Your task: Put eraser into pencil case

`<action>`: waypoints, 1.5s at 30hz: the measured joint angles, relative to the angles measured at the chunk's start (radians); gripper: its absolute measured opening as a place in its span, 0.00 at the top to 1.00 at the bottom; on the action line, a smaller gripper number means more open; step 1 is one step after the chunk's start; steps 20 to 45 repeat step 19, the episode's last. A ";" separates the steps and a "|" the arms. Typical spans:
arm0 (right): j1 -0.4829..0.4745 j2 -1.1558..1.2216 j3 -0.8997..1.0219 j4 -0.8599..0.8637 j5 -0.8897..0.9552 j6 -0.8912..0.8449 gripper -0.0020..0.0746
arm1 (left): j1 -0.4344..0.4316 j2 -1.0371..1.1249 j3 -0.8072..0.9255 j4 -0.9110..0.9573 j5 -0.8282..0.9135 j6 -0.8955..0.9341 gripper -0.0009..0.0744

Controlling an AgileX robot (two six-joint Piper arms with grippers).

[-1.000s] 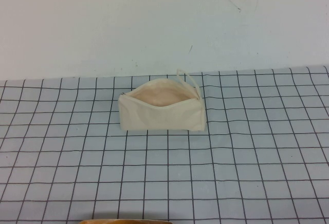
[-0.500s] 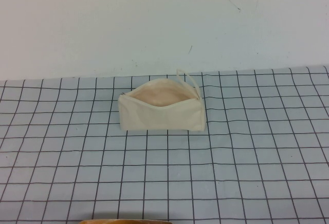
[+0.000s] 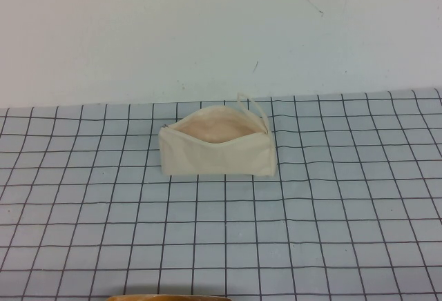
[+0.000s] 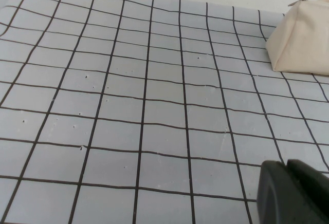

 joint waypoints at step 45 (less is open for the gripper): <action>0.000 0.000 0.000 0.002 0.000 0.000 0.98 | 0.000 0.000 0.000 0.000 0.000 0.000 0.99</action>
